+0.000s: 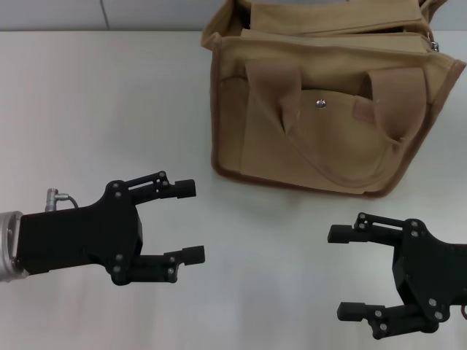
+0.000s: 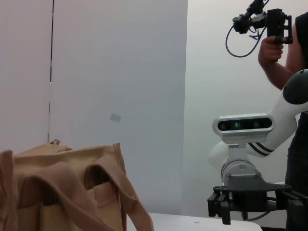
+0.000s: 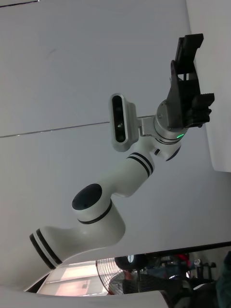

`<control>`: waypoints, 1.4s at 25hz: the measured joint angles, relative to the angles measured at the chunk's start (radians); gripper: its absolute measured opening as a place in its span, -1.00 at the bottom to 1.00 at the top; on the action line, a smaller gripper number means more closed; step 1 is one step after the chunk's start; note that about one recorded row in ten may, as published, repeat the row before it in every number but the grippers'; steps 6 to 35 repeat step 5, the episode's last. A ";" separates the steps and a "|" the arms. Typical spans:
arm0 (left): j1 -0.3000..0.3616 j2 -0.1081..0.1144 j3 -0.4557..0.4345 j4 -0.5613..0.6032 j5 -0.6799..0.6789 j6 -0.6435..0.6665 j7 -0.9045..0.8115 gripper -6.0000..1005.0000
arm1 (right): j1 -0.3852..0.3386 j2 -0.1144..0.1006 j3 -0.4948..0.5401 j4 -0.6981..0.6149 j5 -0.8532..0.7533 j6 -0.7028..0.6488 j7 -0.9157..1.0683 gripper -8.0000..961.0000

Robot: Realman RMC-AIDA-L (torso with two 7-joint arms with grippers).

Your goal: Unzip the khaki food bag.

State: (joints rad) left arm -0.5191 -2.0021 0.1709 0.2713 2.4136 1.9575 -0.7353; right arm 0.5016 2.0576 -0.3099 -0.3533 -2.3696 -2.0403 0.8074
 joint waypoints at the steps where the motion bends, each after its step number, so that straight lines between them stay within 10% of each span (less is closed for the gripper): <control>1: 0.002 0.000 0.000 0.000 0.000 0.000 0.000 0.67 | 0.000 0.001 0.000 0.000 0.000 0.000 0.000 0.78; 35: 0.004 -0.002 0.001 0.001 0.001 0.001 0.000 0.67 | 0.002 0.004 0.000 -0.001 0.001 0.000 0.000 0.78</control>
